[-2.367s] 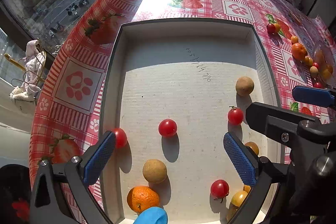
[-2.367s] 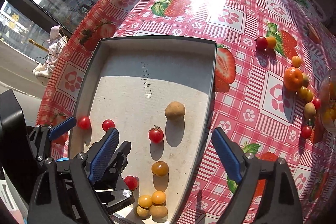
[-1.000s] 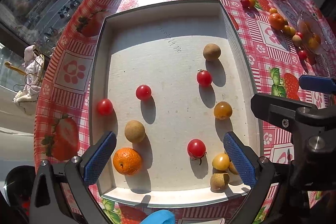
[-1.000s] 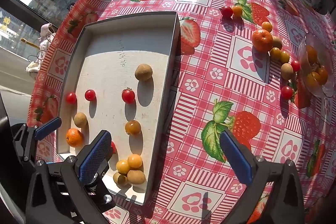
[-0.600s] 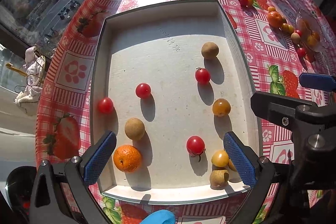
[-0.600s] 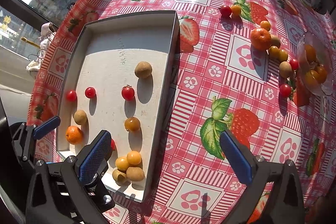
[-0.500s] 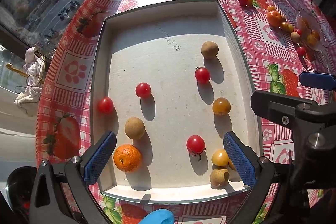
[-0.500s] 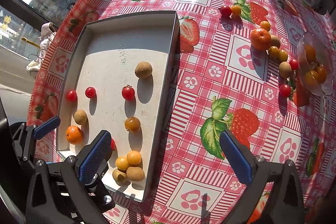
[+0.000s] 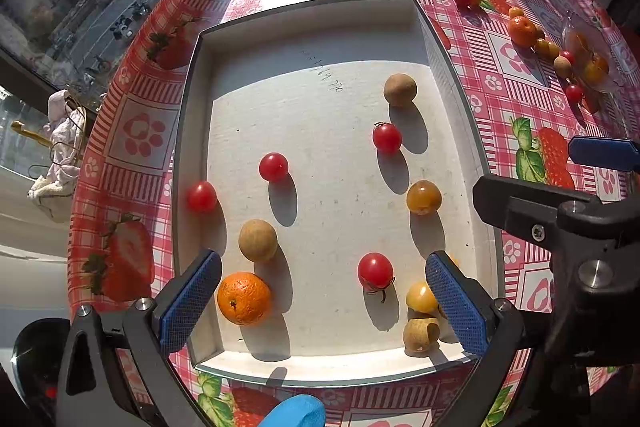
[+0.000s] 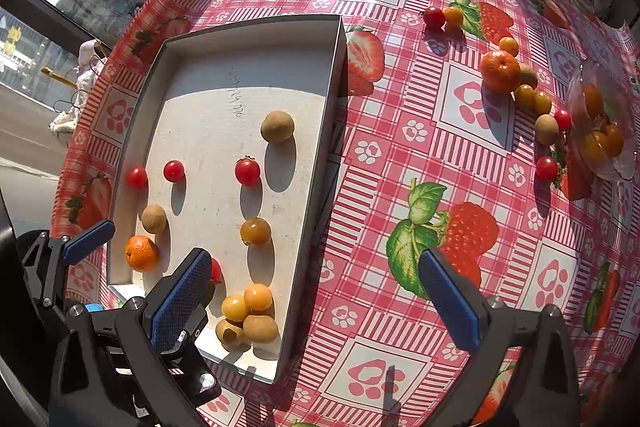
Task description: Organize fruits
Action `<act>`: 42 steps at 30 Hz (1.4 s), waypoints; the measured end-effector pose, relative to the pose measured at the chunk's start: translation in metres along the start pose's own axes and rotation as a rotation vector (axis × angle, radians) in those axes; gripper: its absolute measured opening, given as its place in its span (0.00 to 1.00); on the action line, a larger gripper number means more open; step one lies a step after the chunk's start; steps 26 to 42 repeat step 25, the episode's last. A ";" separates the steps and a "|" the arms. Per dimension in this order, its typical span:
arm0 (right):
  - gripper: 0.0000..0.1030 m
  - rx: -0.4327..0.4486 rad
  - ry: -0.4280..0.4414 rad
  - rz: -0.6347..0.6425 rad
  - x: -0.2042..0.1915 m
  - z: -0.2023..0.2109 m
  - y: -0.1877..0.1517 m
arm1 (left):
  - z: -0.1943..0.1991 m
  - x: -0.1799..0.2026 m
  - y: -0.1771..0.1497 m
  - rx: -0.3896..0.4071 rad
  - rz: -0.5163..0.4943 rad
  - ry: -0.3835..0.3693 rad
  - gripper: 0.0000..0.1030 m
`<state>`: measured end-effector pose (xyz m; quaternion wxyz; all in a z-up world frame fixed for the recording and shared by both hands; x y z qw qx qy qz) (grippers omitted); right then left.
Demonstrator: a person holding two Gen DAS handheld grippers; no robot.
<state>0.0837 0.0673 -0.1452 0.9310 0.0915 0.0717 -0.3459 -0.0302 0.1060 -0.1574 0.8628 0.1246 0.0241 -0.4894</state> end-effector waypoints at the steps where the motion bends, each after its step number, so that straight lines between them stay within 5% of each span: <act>1: 1.00 0.000 0.000 0.000 0.000 0.000 0.000 | 0.000 0.000 0.000 0.000 0.000 0.000 1.00; 42: 1.00 -0.010 -0.015 0.042 -0.010 -0.007 0.001 | 0.001 0.002 0.000 0.014 -0.023 -0.016 1.00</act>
Point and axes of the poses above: each gripper's, at about its wrist camera, not at the fingertips, and z roughly against the way its jaws point, x to its right, y to its top, the point moved 3 cm from there along -z, roughly the way its jaws point, and after that the axes turned 15 degrees about -z, right-handed, at the moved point
